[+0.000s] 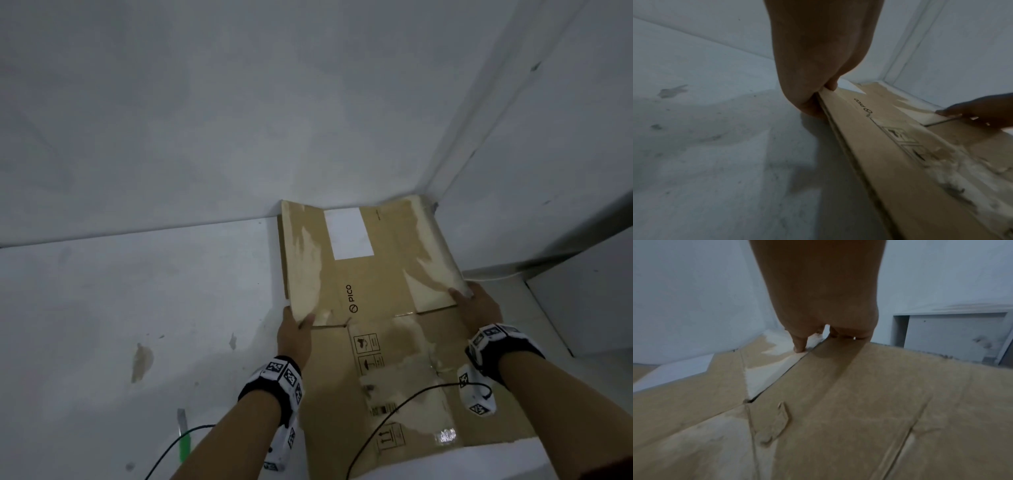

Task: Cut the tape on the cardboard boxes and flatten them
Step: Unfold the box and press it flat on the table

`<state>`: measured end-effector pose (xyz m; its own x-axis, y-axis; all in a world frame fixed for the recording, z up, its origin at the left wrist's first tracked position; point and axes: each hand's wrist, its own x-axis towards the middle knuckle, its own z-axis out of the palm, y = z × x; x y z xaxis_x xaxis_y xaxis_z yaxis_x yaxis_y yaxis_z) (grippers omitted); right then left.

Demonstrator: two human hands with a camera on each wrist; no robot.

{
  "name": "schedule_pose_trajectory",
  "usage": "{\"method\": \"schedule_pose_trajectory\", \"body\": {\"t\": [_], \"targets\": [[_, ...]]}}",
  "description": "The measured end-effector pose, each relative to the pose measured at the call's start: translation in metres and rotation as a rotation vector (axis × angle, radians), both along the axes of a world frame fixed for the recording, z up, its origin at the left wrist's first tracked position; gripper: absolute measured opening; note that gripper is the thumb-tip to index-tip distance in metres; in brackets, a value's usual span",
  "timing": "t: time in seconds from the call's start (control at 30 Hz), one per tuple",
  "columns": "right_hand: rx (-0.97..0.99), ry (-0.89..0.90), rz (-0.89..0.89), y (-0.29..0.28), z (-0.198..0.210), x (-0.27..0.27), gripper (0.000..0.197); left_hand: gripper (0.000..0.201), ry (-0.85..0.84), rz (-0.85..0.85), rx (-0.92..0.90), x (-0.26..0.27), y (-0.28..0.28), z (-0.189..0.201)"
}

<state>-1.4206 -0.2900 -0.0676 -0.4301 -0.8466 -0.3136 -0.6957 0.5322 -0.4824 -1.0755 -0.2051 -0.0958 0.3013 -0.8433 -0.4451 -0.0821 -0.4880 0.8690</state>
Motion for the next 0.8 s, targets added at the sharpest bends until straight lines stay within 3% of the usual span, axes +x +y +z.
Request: {"method": "schedule_pose_trajectory", "body": {"t": [0.07, 0.13, 0.23, 0.33, 0.47, 0.57, 0.67, 0.7, 0.8], "targets": [[-0.032, 0.025, -0.037, -0.003, -0.005, 0.001, 0.056, 0.044, -0.089, -0.006, 0.011, -0.002, 0.001, -0.004], [-0.062, 0.091, -0.057, 0.001, -0.010, 0.008, 0.057, 0.058, -0.330, -0.034, 0.056, -0.004, 0.001, -0.007], [-0.097, 0.159, 0.026, 0.018, -0.017, 0.028, 0.056, 0.076, -0.528, -0.043, 0.048, -0.005, 0.006, 0.002], [-0.054, 0.232, 0.151, 0.041, -0.028, 0.043, 0.064, 0.079, -0.647, -0.247, -0.014, -0.004, 0.014, -0.003], [0.020, 0.208, 0.226, 0.046, -0.038, 0.042, 0.073, 0.075, -0.773, -0.576, 0.168, 0.004, 0.013, -0.008], [0.084, 0.235, 0.236, 0.038, -0.037, 0.041, 0.072, 0.074, -0.792, -0.653, 0.232, 0.009, 0.009, -0.002], [0.005, 0.311, 0.299, 0.042, -0.036, 0.050, 0.060, 0.069, -0.721, -0.667, 0.202, 0.021, 0.014, 0.004], [-0.027, 0.288, 0.325, 0.047, -0.035, 0.060, 0.059, 0.066, -0.693, -0.627, 0.171, 0.027, 0.020, 0.007], [-0.195, 0.150, 0.431, 0.081, -0.029, 0.111, 0.032, 0.055, -0.668, -0.461, 0.047, 0.046, 0.053, 0.007]]}}
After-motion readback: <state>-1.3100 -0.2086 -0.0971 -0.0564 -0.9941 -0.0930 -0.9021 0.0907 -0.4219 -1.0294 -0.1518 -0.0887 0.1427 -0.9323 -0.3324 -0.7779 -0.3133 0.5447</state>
